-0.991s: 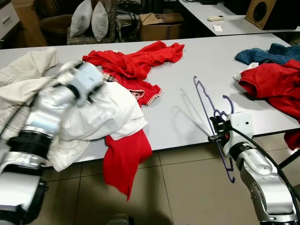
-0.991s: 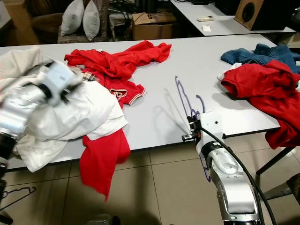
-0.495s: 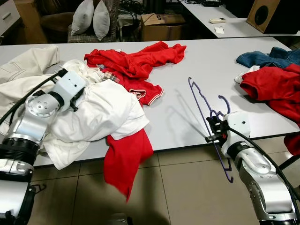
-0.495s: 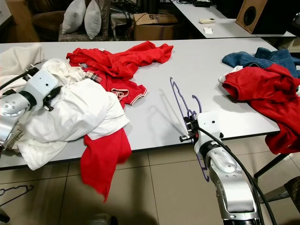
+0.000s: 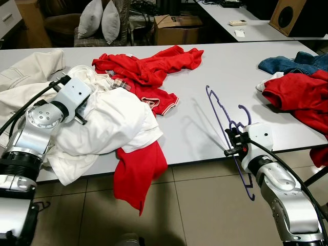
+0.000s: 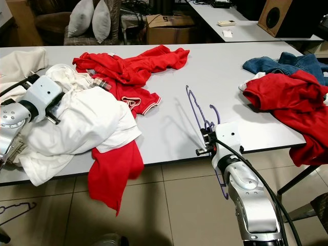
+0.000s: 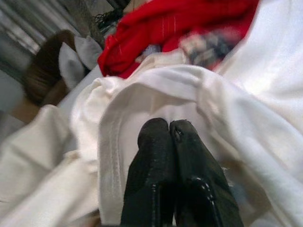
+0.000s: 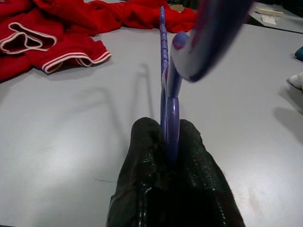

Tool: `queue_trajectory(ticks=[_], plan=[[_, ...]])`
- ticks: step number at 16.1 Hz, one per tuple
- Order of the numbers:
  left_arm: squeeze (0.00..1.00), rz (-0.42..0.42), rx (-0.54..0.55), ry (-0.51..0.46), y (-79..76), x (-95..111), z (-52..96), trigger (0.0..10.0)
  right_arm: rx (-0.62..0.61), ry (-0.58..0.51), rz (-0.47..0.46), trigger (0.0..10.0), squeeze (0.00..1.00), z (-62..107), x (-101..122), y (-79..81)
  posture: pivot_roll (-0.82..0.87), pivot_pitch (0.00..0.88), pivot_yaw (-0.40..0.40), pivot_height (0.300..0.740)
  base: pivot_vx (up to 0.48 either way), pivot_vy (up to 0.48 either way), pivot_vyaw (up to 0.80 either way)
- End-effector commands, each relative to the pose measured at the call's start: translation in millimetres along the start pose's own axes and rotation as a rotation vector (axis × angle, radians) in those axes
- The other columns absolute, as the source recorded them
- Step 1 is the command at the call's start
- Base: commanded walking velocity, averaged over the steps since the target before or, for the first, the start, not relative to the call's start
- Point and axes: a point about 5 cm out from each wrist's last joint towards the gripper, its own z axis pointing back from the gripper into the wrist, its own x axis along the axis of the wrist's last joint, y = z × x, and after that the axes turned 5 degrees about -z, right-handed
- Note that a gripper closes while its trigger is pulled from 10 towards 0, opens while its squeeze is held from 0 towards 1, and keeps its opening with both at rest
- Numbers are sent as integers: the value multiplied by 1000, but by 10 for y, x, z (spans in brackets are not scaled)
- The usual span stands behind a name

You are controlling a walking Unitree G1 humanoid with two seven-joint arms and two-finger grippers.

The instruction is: Hang hanger

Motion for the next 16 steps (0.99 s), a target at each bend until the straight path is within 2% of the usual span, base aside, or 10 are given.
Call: queue_trajectory(ticks=[1,6,9,10,11,12,13,14,15,16], plan=[[0,120,-26,-46,-40,50,-11,0,-6,4,-4,10000,0,-14,13,-8,57,0,-18,740,0,0,0],[0,347,117,-223,252,293,12,0,-4,-2,0,10000,0,-48,36,-26,68,0,-28,740,0,0,0],[0,338,63,-247,205,338,15,0,-2,-4,2,10000,0,-60,44,-18,71,0,-30,740,0,0,0],[0,292,19,-240,112,352,4,7765,-1,-5,2,10000,0,-60,41,-11,68,0,-29,740,0,0,0],[0,307,-15,-264,38,388,-4,9961,-1,-5,2,10000,0,-58,41,-17,65,0,-27,740,0,0,0],[0,306,-12,-267,26,398,-9,8314,-1,-5,2,10000,0,-58,43,-22,65,0,-27,740,0,0,0],[0,304,-17,-269,1,411,-19,10000,-2,-5,3,10000,0,-59,43,-28,64,0,-29,740,0,0,0],[1000,299,-51,-273,-68,426,-33,3098,-3,-6,4,10000,0,-61,46,-30,62,0,-27,740,0,0,0],[1000,290,-71,-270,-99,424,-37,0,-3,-7,5,10000,0,-62,49,-34,62,0,-27,740,0,0,0],[1000,286,-76,-268,-114,416,-39,0,-4,-7,5,10000,0,-64,50,-37,61,0,-26,740,0,0,0]])
